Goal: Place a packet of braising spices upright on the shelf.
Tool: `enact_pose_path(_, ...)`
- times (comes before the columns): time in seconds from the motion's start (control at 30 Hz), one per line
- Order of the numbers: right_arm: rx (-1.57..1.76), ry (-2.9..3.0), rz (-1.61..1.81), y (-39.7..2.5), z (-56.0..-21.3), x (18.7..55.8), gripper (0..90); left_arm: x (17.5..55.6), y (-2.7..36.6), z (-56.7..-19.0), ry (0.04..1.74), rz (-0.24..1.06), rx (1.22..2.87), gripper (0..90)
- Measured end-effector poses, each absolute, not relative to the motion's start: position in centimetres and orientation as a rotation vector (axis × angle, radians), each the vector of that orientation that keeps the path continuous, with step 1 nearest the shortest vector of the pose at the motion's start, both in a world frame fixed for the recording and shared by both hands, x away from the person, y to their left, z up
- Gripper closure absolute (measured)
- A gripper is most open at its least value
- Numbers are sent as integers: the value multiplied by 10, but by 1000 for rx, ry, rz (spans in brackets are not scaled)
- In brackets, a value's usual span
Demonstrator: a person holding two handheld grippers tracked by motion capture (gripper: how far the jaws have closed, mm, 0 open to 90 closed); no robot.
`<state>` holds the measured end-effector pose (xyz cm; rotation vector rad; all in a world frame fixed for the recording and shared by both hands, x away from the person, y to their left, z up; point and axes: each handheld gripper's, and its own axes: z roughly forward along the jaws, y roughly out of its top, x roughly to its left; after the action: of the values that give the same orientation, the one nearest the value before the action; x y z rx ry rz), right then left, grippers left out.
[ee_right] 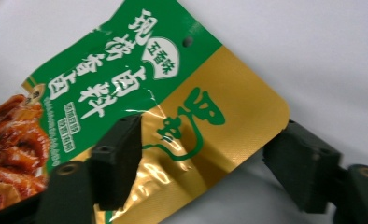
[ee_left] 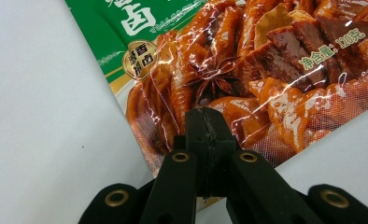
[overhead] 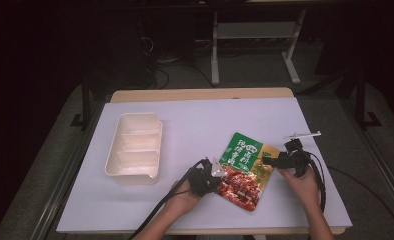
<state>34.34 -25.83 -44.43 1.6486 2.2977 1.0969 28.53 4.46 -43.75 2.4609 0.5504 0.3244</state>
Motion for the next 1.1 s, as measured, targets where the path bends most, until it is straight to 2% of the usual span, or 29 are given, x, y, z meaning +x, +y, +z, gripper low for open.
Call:
enact_pose_path(0.1,1630,2316,1139,-259,-444,343,351,285,44,-437,546,331,2463,900)
enact_pose_path(0.17,1616,2330,1197,-258,-442,340,423,284,44,-438,547,337,2463,899)
enact_pose_path(0.2,1616,2330,1197,-258,-442,340,423,284,44,-438,547,337,2463,899)
enact_pose_path(0.27,1602,2318,1267,-260,-440,338,504,283,43,-438,546,347,2462,899)
enact_pose_path(0.4,1620,2337,1247,-261,-442,339,548,283,43,-438,542,357,2470,899)
enact_pose_path(0.57,1661,2340,1321,-267,-447,339,651,282,42,-438,541,363,2468,899)
enact_pose_path(0.77,1601,2397,1354,-265,-441,337,690,282,42,-438,540,363,2467,899)
enact_pose_path(1.0,1605,2446,1274,-256,-451,344,638,282,41,-438,540,371,2471,899)
enact_pose_path(1.1,1604,2436,1295,-254,-453,346,650,281,41,-438,540,371,2468,899)
